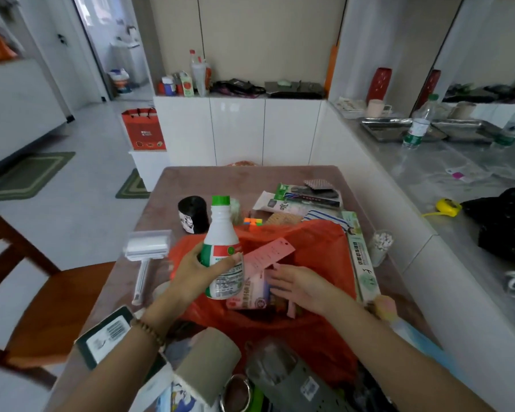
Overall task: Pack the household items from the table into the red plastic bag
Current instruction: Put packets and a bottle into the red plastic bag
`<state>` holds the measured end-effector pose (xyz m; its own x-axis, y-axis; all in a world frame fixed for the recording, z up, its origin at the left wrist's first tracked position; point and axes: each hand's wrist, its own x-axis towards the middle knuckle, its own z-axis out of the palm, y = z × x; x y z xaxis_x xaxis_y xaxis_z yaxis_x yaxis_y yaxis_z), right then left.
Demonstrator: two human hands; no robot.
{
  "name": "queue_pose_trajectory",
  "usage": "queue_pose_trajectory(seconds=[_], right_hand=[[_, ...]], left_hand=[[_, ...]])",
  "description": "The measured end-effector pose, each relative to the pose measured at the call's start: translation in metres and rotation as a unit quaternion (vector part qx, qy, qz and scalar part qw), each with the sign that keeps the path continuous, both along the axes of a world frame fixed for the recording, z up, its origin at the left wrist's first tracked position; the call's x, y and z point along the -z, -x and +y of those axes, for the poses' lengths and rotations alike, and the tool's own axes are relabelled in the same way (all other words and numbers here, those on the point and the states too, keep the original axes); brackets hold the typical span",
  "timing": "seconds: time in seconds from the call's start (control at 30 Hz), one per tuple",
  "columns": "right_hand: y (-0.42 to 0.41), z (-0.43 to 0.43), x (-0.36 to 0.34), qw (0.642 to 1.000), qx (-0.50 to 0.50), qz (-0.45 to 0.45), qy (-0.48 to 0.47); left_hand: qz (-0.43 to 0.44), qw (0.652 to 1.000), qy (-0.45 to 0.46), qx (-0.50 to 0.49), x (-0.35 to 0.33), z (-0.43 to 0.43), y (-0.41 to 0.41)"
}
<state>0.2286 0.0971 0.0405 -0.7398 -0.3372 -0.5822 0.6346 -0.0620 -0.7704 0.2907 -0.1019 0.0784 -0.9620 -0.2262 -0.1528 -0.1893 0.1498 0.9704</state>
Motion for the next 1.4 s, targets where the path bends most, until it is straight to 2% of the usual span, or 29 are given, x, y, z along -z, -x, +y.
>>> queue_pose_trajectory(seconds=[0.07, 0.13, 0.23, 0.3, 0.33, 0.4, 0.47, 0.5, 0.57, 0.6, 0.67, 0.73, 0.8, 0.87, 0.97, 1.13, 1.3, 1.4], right_hand=[[-0.007, -0.013, -0.005, 0.995, -0.087, 0.049, -0.02], [-0.01, -0.025, -0.011, 0.988, -0.132, 0.082, 0.01], [-0.012, -0.036, -0.012, 0.985, -0.123, 0.106, 0.057], [-0.009, -0.032, -0.008, 0.987, -0.101, 0.108, 0.067], [-0.008, -0.027, -0.005, 0.988, -0.098, 0.098, 0.067], [-0.007, -0.014, 0.003, 0.991, -0.103, 0.073, 0.034], [-0.01, -0.002, 0.007, 0.992, -0.116, 0.041, -0.026], [-0.011, 0.003, 0.01, 0.99, -0.128, 0.024, -0.06], [-0.017, 0.008, 0.012, 0.982, -0.161, -0.01, -0.104], [-0.019, 0.008, 0.013, 0.978, -0.174, -0.026, -0.112], [-0.018, 0.003, 0.013, 0.974, -0.185, -0.049, -0.118], [-0.012, -0.011, 0.012, 0.979, -0.152, -0.073, -0.113], [-0.002, -0.03, 0.014, 0.989, -0.086, -0.091, -0.073], [0.008, -0.049, 0.017, 0.994, -0.007, -0.106, 0.014], [0.014, -0.068, 0.022, 0.981, 0.086, -0.125, 0.121], [0.006, -0.066, 0.025, 0.991, -0.026, -0.09, 0.097], [0.022, -0.051, 0.023, 0.994, -0.046, -0.037, 0.09], [0.036, -0.043, 0.006, 0.992, -0.1, 0.009, 0.076]], left_hand=[[-0.007, 1.0, -0.005, -0.004, 0.0, 0.003, 0.001], [-0.015, 1.0, -0.018, 0.009, 0.001, 0.009, 0.005], [-0.04, 0.998, -0.025, 0.048, -0.007, 0.019, 0.008], [-0.027, 0.996, -0.033, 0.077, -0.013, 0.015, 0.009], [0.004, 0.997, 0.0, 0.074, -0.013, 0.009, 0.01], [0.064, 0.983, 0.174, 0.008, -0.006, -0.012, 0.014], [0.014, 0.93, 0.362, -0.056, 0.004, -0.037, 0.016], [-0.057, 0.918, 0.388, -0.059, 0.01, -0.047, 0.016], [-0.163, 0.919, 0.359, -0.021, 0.024, -0.057, 0.015], [-0.169, 0.923, 0.347, 0.001, 0.027, -0.058, 0.016], [-0.114, 0.938, 0.326, -0.02, 0.029, -0.058, 0.019], [-0.076, 0.96, 0.265, -0.05, 0.024, -0.057, 0.024], [-0.078, 0.969, 0.231, -0.047, 0.017, -0.058, 0.028], [-0.089, 0.971, 0.22, -0.04, 0.013, -0.059, 0.031], [-0.099, 0.974, 0.198, -0.049, 0.013, -0.057, 0.033], [-0.069, 0.983, 0.155, -0.077, 0.013, -0.054, 0.034], [-0.041, 0.986, 0.14, -0.083, 0.007, -0.056, 0.041], [-0.025, 0.987, 0.143, -0.067, 0.002, -0.058, 0.047]])
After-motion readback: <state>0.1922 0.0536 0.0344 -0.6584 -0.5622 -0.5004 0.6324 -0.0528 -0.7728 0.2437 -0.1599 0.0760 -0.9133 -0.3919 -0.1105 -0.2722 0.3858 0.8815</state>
